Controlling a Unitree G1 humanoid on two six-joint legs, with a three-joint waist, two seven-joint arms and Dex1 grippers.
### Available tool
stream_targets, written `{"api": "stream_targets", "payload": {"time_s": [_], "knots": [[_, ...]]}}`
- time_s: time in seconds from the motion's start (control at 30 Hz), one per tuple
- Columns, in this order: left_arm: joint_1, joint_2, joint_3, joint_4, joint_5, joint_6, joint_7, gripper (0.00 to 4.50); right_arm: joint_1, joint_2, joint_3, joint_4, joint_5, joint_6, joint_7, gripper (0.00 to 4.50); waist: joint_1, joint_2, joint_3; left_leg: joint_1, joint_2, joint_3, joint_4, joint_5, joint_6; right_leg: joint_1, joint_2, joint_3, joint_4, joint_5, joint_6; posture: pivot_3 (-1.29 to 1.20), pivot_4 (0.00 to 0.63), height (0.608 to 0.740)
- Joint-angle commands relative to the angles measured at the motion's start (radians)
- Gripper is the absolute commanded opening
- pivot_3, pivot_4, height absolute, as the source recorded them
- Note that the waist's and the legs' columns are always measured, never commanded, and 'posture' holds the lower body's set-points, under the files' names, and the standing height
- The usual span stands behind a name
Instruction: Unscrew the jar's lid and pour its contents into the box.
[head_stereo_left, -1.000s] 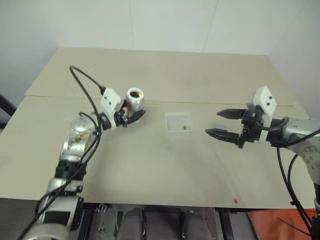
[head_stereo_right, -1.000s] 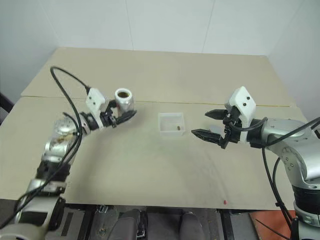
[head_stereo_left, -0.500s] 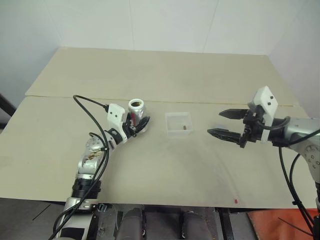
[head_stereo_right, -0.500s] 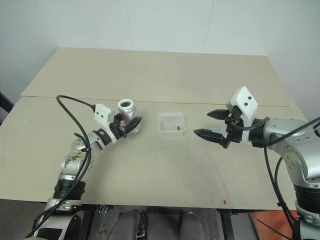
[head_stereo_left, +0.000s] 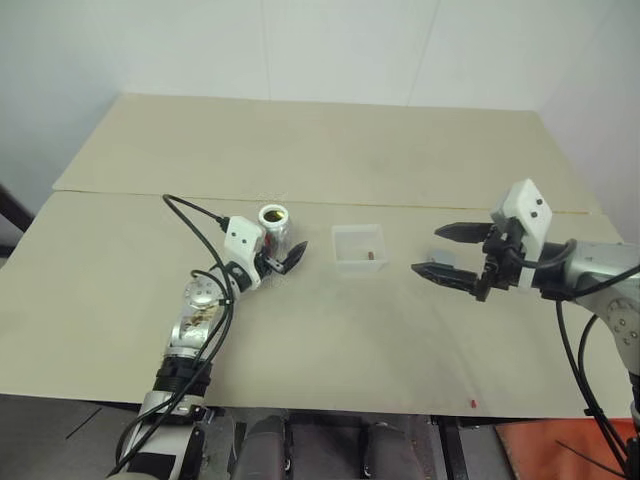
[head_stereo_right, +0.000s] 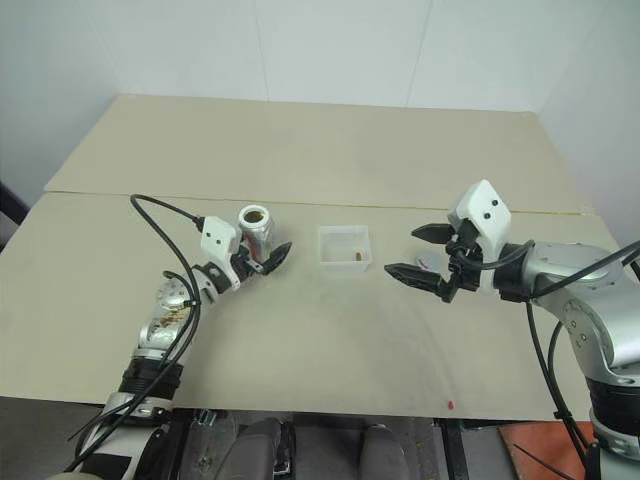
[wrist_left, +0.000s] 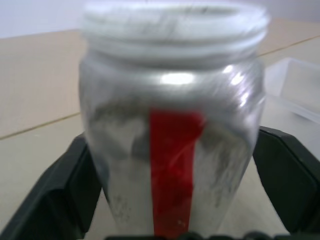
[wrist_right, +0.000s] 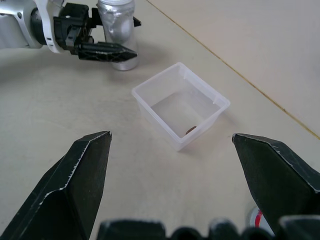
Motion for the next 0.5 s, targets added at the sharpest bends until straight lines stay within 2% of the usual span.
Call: {"api": "stream_targets", "payload": {"time_s": [0.03,0.27,0.5], "knots": [[0.012,0.018,0.009,-0.069,-0.009,0.023,-0.004,4.46,0.001,-0.006,-0.037,-0.034,0.012,-0.016,-0.004,4.5,0.0,0.0,0.0,0.0,0.0,0.0,0.0,0.0,0.0,0.0,0.0,0.0,0.0,0.0,0.0,0.0,0.15,0.74],[0.155,0.169,0.016,-0.265,-0.044,0.16,-0.116,4.46,0.047,-0.013,-0.06,-0.059,0.023,-0.015,-0.001,4.5,-0.002,0.0,0.0,0.001,0.0,0.0,-0.002,0.0,0.0,0.0,0.0,0.0,0.0,0.0,0.0,0.0,0.15,0.74],[0.26,0.357,0.127,-0.449,-0.172,0.284,-0.246,4.46,0.107,-0.011,-0.093,-0.076,0.027,-0.013,-0.009,4.5,0.0,0.001,0.0,0.001,0.001,-0.001,-0.001,-0.003,0.006,0.0,0.0,0.0,0.0,0.0,0.0,0.0,0.15,0.74]]}}
